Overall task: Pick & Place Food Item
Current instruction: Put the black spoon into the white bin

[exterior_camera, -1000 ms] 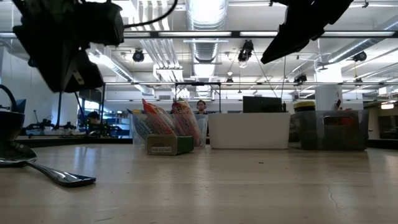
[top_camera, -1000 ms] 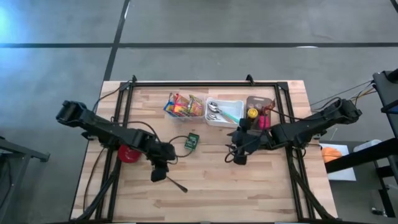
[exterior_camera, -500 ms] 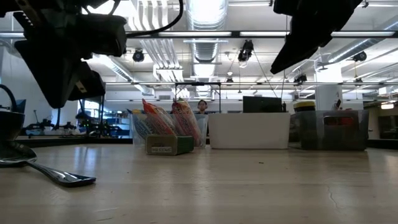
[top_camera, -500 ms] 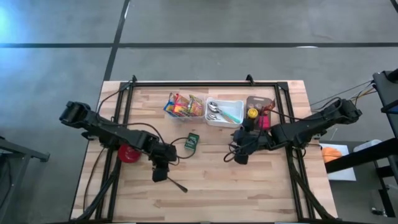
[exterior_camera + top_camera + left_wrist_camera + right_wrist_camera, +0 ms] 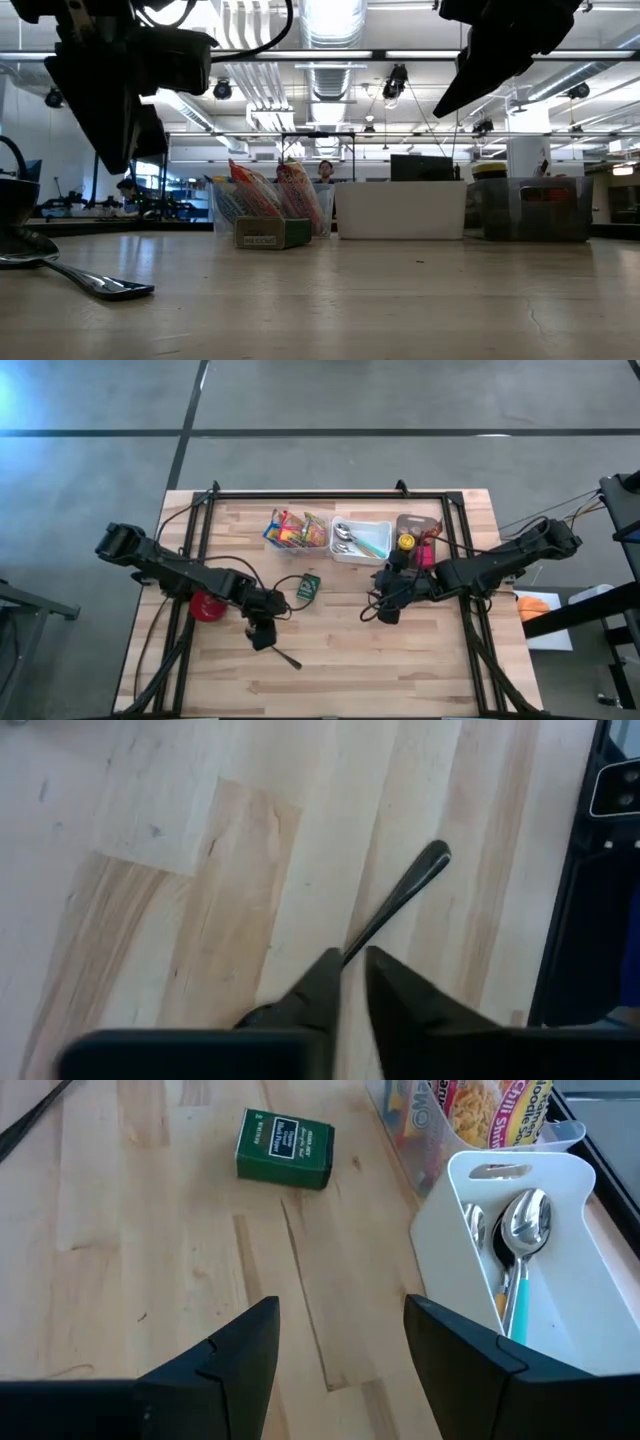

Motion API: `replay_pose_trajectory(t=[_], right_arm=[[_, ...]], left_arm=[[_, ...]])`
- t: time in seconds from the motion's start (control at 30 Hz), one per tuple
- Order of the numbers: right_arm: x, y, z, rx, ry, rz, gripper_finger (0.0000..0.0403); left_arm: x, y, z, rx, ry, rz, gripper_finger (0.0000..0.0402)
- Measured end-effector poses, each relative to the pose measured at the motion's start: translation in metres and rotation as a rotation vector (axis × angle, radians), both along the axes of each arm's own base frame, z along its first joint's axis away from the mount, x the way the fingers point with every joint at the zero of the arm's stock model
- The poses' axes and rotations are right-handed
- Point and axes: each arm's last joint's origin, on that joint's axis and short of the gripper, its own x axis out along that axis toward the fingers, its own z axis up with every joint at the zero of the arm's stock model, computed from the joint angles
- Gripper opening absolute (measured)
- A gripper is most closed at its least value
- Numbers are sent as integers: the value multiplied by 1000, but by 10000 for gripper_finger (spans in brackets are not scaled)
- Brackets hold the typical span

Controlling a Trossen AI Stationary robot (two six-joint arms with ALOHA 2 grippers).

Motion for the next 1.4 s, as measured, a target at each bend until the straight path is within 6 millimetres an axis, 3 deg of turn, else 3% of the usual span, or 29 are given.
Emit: replay_pose_trajectory(t=[0.23, 0.4, 0.5, 0.67, 0.97, 1.13, 1.23, 1.4], right_arm=[[0, 0, 0, -2, 1, 2, 213], [0, 0, 0, 5, 3, -2, 213], [-1, 0, -1, 9, 6, -6, 213], [-2, 0, -2, 20, 15, -24, 213], [-2, 0, -2, 28, 14, -31, 213], [-2, 0, -2, 28, 15, -29, 213], [-2, 1, -3, 28, 16, -27, 213], [-4, 2, -6, 29, 28, -18, 213]], left_arm=[[2, -3, 1, 6, -46, -44, 178], [-3, -22, -5, 109, -91, -234, 209], [-8, -38, -12, 161, -106, -367, 211], [-13, -56, -25, 263, -94, -440, 211], [-13, -66, -54, 399, -21, -463, 211], [-10, -69, -57, 459, -14, -499, 208], [-9, -71, -54, 532, -45, -549, 182], [-8, -70, -54, 585, -53, -561, 92]])
